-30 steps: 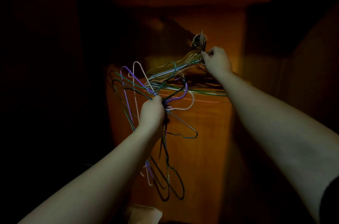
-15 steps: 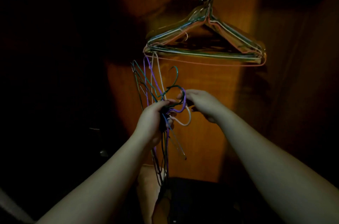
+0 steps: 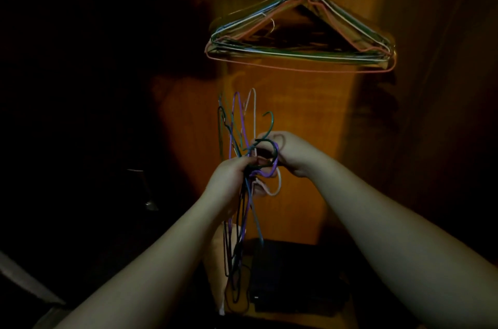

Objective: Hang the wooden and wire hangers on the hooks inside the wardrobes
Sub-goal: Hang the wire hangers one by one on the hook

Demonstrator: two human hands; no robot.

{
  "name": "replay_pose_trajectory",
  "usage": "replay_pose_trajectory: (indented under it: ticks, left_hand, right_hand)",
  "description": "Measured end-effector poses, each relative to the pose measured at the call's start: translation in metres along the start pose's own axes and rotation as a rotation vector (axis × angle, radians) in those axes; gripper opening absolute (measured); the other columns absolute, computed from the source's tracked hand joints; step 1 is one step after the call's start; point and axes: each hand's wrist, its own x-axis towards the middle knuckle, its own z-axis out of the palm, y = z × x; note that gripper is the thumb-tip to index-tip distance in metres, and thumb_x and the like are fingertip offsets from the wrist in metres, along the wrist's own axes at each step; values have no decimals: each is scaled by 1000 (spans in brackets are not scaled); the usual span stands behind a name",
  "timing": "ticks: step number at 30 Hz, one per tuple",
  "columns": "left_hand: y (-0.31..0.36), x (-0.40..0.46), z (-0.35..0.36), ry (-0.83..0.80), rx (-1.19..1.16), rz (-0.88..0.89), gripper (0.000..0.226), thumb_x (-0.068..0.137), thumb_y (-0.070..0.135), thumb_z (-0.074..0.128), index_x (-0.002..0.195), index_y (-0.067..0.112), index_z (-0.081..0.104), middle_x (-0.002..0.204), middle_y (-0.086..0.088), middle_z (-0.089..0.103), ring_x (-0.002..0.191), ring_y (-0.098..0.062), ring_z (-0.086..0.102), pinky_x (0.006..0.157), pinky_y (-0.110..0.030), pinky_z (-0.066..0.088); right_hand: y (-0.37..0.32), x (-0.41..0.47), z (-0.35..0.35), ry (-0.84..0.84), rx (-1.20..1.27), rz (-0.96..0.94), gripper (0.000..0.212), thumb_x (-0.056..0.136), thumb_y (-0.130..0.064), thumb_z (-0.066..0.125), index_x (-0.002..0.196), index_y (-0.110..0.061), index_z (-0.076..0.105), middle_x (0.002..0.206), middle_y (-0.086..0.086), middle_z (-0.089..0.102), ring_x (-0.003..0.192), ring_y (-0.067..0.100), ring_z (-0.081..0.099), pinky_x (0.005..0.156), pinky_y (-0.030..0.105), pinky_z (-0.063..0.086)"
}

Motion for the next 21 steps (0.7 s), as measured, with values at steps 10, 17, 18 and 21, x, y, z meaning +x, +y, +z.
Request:
replay_pose_trajectory:
  ticks: [10, 17, 18, 21]
  left_hand:
    - [-8, 13, -7, 77, -200, -75, 34, 101, 17, 38, 103, -6, 63, 78, -14, 72, 73, -25, 72, 73, -33, 55]
    - [-13, 13, -9, 138, -316, -170, 20, 102, 22, 43, 105, 6, 55, 53, 1, 48, 42, -13, 43, 47, -25, 36]
    - [-15, 12, -10, 136, -282, -169, 21, 101, 22, 43, 102, 6, 57, 53, 2, 47, 40, -12, 39, 45, -25, 35]
    - [-20, 11, -12, 73, -305, -166, 25, 100, 21, 39, 90, 8, 59, 50, 3, 39, 35, -10, 28, 40, -23, 32]
  right_hand:
    - [6, 3, -25, 254, 146, 66, 14, 102, -18, 45, 93, -12, 54, 72, 6, 57, 59, 17, 58, 53, 27, 49]
    - [19, 0, -40, 318, 268, -12, 16, 104, -25, 41, 100, -16, 53, 74, 3, 49, 61, 16, 49, 50, 27, 47]
    - [21, 0, -42, 327, 305, -19, 16, 105, -26, 40, 102, -16, 53, 73, 2, 48, 60, 15, 47, 51, 28, 47]
    - [23, -1, -49, 371, 456, -44, 17, 105, -24, 38, 102, -15, 53, 68, -1, 44, 55, 12, 43, 47, 25, 42]
